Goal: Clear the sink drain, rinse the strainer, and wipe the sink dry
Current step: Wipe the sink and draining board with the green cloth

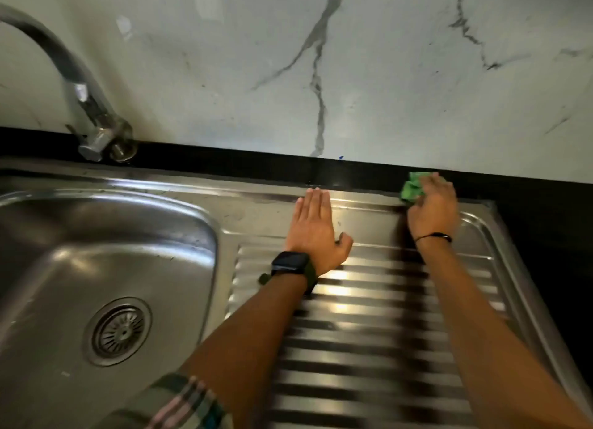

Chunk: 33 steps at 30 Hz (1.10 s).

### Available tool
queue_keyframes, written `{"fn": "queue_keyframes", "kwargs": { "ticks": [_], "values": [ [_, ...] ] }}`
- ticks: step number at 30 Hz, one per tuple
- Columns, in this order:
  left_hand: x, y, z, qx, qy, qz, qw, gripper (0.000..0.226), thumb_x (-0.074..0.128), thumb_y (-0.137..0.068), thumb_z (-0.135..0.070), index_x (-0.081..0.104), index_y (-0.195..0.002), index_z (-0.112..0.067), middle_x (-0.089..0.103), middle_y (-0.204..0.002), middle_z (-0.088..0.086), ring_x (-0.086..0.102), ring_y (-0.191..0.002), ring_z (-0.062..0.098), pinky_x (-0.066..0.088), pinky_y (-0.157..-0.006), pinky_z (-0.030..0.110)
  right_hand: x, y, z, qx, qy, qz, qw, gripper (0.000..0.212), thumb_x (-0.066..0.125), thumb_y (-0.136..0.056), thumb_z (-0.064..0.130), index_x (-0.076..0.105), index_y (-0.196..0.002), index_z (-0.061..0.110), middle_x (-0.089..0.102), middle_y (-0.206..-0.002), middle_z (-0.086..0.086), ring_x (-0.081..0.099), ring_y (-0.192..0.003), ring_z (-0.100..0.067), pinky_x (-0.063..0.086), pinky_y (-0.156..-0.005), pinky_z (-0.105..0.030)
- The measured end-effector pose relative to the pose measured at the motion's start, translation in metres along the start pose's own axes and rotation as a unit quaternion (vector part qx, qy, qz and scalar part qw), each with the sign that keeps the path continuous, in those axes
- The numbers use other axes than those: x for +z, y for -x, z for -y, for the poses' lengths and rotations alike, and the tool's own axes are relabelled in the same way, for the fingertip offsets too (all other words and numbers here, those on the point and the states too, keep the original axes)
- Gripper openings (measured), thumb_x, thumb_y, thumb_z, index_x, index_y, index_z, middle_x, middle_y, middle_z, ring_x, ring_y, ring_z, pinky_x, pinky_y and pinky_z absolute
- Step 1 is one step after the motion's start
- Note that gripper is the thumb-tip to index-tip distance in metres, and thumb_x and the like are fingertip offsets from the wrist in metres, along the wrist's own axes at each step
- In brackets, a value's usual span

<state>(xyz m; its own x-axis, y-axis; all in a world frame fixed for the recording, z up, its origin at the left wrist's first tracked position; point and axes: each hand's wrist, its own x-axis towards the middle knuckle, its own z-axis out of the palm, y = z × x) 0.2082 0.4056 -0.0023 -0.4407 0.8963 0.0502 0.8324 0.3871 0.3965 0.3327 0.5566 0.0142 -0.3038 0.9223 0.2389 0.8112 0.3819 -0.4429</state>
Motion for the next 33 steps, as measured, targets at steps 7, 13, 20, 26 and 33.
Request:
{"fn": "queue_keyframes", "kwargs": {
  "ticks": [7,13,20,26,33],
  "values": [
    [-0.024,0.012,0.050,0.020,-0.026,-0.050,0.998,0.072,0.047,-0.082,-0.021,0.015,-0.145,-0.009,0.014,-0.155,0.013,0.004,-0.145,0.025,-0.007,-0.115,0.040,0.045,0.081,0.117,-0.214,-0.041,0.163,0.962,0.052,0.047,-0.088,-0.001,0.042,-0.137,0.017,0.032,-0.151,0.000,0.014,-0.145,-0.021,0.017,-0.118,-0.031],
    [-0.054,0.031,0.118,0.013,-0.036,-0.021,0.999,0.072,0.038,-0.090,-0.046,0.010,-0.147,-0.011,0.008,-0.157,0.011,0.001,-0.145,0.025,-0.008,-0.114,0.043,-0.004,0.064,0.042,-0.133,0.050,0.135,0.981,0.055,0.050,-0.073,-0.016,0.058,-0.123,0.006,0.045,-0.141,-0.016,0.034,-0.136,-0.031,0.022,-0.115,-0.034],
    [-0.044,0.074,0.144,-0.041,-0.021,0.006,0.999,0.103,0.038,-0.077,-0.073,-0.008,-0.146,-0.012,-0.008,-0.157,0.009,-0.010,-0.145,0.024,-0.017,-0.107,0.049,-0.011,0.046,0.031,0.164,0.173,0.040,0.970,0.036,0.050,-0.087,0.012,0.051,-0.118,-0.004,0.053,-0.121,-0.034,0.049,-0.113,-0.047,0.038,-0.100,-0.051],
    [-0.028,0.073,0.141,-0.072,-0.011,-0.031,0.997,0.110,0.030,-0.072,-0.078,-0.027,-0.139,-0.012,-0.023,-0.152,0.003,-0.025,-0.137,0.016,-0.021,-0.100,0.057,0.039,0.087,0.123,0.026,0.195,0.050,0.979,0.032,0.053,-0.083,0.013,0.054,-0.112,0.000,0.057,-0.116,-0.025,0.049,-0.110,-0.038,0.033,-0.096,-0.041],
    [-0.028,0.072,0.137,-0.096,0.011,-0.043,0.994,0.116,0.038,-0.072,-0.076,-0.025,-0.140,-0.008,-0.017,-0.156,0.004,-0.016,-0.143,0.017,-0.022,-0.100,0.056,0.078,0.126,0.205,-0.150,0.009,0.135,0.979,0.043,0.052,-0.084,0.007,0.055,-0.126,0.017,0.048,-0.134,-0.008,0.036,-0.124,-0.028,0.029,-0.104,-0.033]
  ]
}}
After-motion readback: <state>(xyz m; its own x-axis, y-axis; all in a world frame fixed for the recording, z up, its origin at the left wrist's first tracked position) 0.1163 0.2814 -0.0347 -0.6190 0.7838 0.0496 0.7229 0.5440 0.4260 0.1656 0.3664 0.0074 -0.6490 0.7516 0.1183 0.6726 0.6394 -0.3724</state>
